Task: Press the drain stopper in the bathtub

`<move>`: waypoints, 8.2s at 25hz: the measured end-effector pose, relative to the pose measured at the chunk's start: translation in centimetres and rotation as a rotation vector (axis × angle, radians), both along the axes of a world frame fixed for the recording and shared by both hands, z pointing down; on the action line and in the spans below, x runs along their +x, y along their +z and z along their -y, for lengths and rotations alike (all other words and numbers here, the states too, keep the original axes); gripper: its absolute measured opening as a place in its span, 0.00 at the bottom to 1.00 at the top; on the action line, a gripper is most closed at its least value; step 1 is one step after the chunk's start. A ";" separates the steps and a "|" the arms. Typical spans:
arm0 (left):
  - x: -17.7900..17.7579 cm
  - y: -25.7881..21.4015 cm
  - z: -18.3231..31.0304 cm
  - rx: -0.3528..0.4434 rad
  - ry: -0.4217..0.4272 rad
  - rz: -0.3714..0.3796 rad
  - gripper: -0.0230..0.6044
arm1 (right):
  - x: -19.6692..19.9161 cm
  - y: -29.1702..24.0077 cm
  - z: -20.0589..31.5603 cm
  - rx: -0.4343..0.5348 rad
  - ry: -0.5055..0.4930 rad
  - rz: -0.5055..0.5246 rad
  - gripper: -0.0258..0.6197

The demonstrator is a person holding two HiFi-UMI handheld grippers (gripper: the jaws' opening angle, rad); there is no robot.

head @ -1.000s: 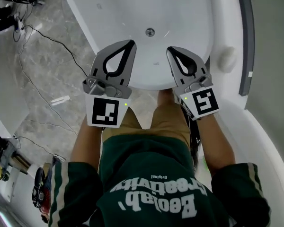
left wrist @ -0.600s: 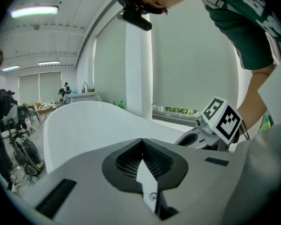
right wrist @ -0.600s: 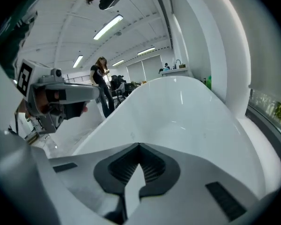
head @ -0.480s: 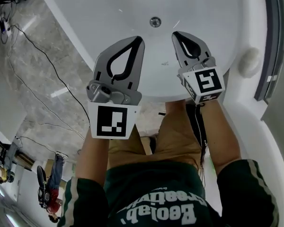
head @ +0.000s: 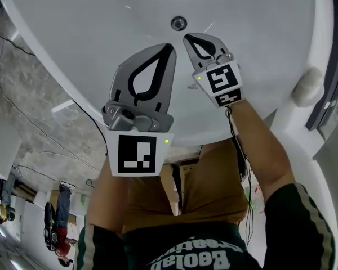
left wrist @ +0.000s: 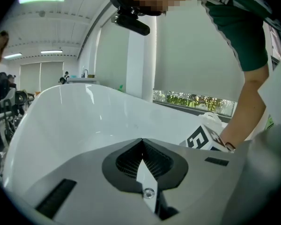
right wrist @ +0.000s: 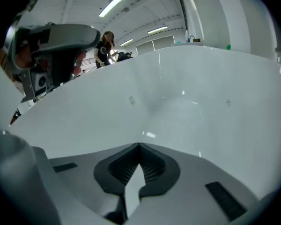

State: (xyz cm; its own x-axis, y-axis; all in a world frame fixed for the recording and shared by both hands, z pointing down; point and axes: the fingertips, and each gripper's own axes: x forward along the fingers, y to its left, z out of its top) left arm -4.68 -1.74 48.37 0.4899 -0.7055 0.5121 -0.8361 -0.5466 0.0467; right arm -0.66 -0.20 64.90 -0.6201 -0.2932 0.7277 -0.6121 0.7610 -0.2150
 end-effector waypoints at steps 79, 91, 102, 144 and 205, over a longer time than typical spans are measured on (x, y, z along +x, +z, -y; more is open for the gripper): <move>0.5 13.0 3.5 -0.223 0.000 -0.010 0.05 | 2.8 24.3 1.9 -0.209 -0.209 -0.431 0.06; 0.5 12.9 3.7 -0.206 0.009 0.004 0.05 | 2.8 24.0 1.8 -0.205 -0.266 -0.418 0.05; 0.7 14.0 2.7 -0.240 0.021 0.038 0.05 | 2.7 20.6 1.3 -0.139 -0.306 -0.431 0.05; 2.8 -16.2 2.6 -0.080 0.174 0.130 0.05 | 3.8 -24.5 4.2 0.123 -0.037 -0.178 0.05; 7.0 -50.2 -3.1 0.420 0.319 -0.057 0.05 | 5.0 -66.8 -2.2 0.651 0.133 0.432 0.06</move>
State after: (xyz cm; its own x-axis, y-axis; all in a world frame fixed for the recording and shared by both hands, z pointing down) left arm 2.31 1.39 -1.78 0.7322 -0.6557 0.1841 -0.6279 -0.7546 -0.1905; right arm 4.33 2.02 -1.87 -0.7387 -0.6683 0.0872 -0.6703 0.7420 0.0084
